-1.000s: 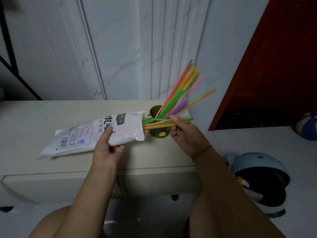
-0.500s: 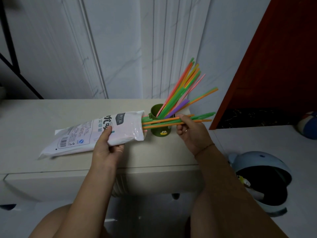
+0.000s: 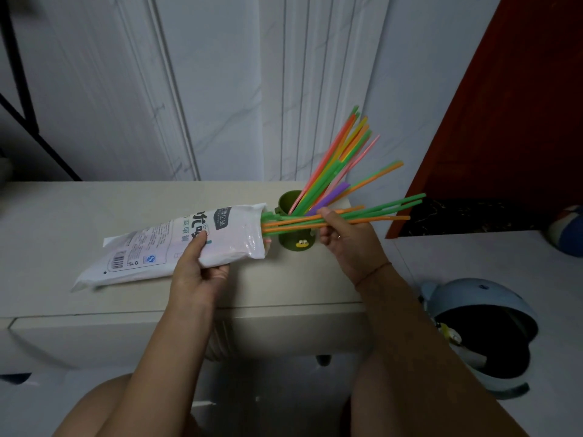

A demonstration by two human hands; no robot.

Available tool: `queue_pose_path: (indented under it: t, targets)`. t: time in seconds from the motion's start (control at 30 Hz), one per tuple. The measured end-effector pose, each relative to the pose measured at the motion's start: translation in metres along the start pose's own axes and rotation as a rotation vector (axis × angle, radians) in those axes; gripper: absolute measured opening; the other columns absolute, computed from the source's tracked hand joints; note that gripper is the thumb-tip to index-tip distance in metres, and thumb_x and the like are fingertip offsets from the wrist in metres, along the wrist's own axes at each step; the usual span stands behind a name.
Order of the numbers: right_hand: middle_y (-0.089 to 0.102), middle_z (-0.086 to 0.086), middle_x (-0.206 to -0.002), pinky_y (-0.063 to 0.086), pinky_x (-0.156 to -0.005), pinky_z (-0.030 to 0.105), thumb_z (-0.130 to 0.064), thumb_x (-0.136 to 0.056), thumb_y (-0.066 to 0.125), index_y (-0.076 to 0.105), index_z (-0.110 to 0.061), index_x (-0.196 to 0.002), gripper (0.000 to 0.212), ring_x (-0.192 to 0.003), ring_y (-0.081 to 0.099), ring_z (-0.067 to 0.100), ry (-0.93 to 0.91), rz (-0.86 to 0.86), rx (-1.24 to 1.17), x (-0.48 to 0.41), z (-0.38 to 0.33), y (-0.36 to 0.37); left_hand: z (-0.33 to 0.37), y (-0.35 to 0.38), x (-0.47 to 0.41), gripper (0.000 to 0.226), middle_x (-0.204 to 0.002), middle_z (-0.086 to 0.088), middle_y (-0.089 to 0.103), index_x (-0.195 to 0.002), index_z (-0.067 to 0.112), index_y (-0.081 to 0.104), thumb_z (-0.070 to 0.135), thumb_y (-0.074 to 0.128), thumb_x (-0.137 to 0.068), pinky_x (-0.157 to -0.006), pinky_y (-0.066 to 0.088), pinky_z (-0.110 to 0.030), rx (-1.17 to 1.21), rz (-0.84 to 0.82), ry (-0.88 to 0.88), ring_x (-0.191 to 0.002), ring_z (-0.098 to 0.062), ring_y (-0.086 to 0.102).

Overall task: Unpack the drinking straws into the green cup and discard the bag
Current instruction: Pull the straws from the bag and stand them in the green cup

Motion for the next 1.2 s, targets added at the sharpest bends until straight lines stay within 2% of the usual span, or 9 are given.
queue_pose_path:
  t: [0.13, 0.27, 0.47, 0.67, 0.8, 0.93, 1.07, 1.2]
  targets:
    - [0.054, -0.005, -0.044, 0.044, -0.043, 0.016, -0.001, -0.090, 0.053, 0.058, -0.003, -0.074, 0.017, -0.042, 0.050, 0.004, -0.036, 0.048, 0.006, -0.004, -0.021, -0.014, 0.016, -0.003, -0.006, 0.023, -0.086, -0.004, 0.076, -0.102, 0.014, 0.064, 0.001, 0.065, -0.084, -0.081, 0.056, -0.042, 0.010, 0.007, 0.029, -0.098, -0.018, 0.070]
    - [0.056, -0.005, -0.043, 0.045, -0.043, 0.015, -0.001, -0.090, 0.055, 0.060, -0.005, -0.074, 0.017, -0.040, 0.051, 0.003, -0.069, 0.109, 0.039, -0.006, -0.035, -0.024, 0.026, 0.000, -0.009, 0.021, -0.087, -0.004, 0.076, -0.099, 0.015, 0.064, 0.001, 0.065, -0.084, -0.086, 0.055, -0.041, 0.014, 0.012, 0.058, -0.100, -0.019, 0.069]
    - [0.059, -0.005, -0.043, 0.049, -0.045, 0.014, -0.005, -0.089, 0.058, 0.061, -0.003, -0.078, 0.012, -0.041, 0.056, 0.004, -0.141, 0.210, 0.099, -0.005, -0.058, -0.041, 0.027, 0.003, -0.010, 0.027, -0.090, -0.004, 0.076, -0.105, 0.015, 0.064, 0.000, 0.066, -0.082, -0.075, 0.058, -0.044, 0.024, 0.014, 0.053, -0.096, -0.019, 0.071]
    - [0.062, -0.004, -0.043, 0.051, -0.046, 0.015, -0.006, -0.087, 0.061, 0.062, -0.003, -0.078, 0.009, -0.041, 0.058, 0.005, -0.222, 0.300, 0.188, -0.003, -0.079, -0.054, 0.022, 0.002, -0.006, 0.023, -0.086, -0.005, 0.076, -0.100, 0.015, 0.063, 0.000, 0.066, -0.082, -0.076, 0.057, -0.045, 0.022, 0.006, 0.044, -0.094, -0.020, 0.071]
    - [0.062, -0.002, -0.046, 0.051, -0.046, 0.015, -0.006, -0.086, 0.063, 0.061, -0.005, -0.076, 0.010, -0.042, 0.059, 0.005, -0.287, 0.342, 0.239, 0.001, -0.089, -0.056, 0.021, 0.004, -0.005, 0.018, -0.079, -0.002, 0.076, -0.096, 0.015, 0.065, 0.002, 0.065, -0.083, -0.082, 0.056, -0.039, 0.022, 0.006, 0.034, -0.097, -0.017, 0.070]
    - [0.059, 0.010, -0.061, 0.052, -0.046, 0.015, -0.004, -0.085, 0.063, 0.060, -0.006, -0.072, 0.014, -0.041, 0.059, 0.006, -0.323, 0.345, 0.306, 0.001, -0.090, -0.047, 0.019, 0.004, -0.004, 0.022, -0.084, -0.003, 0.076, -0.100, 0.015, 0.065, 0.001, 0.066, -0.082, -0.073, 0.059, -0.040, 0.015, -0.003, 0.029, -0.094, -0.017, 0.070]
    - [0.060, 0.001, -0.048, 0.055, -0.048, 0.020, -0.005, -0.084, 0.063, 0.061, -0.011, -0.064, 0.021, -0.039, 0.059, 0.007, -0.338, 0.323, 0.433, -0.006, -0.088, -0.032, 0.017, 0.002, -0.004, 0.021, -0.085, -0.003, 0.076, -0.099, 0.015, 0.065, 0.001, 0.065, -0.083, -0.071, 0.059, -0.040, 0.006, -0.006, 0.022, -0.094, -0.017, 0.070]
    - [0.060, -0.001, -0.047, 0.058, -0.054, 0.029, -0.009, -0.083, 0.063, 0.062, -0.012, -0.062, 0.021, -0.039, 0.060, 0.008, -0.305, 0.270, 0.584, -0.020, -0.080, -0.018, 0.018, 0.001, -0.004, 0.023, -0.089, -0.003, 0.076, -0.100, 0.014, 0.065, 0.000, 0.065, -0.082, -0.073, 0.059, -0.041, 0.018, -0.002, 0.028, -0.097, -0.018, 0.070]
Point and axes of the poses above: each hand's wrist, its own x-axis away from the middle knuckle, its own y-axis out of the palm, z = x × y, the point moved 5 cm from there along -x, towards the middle knuckle
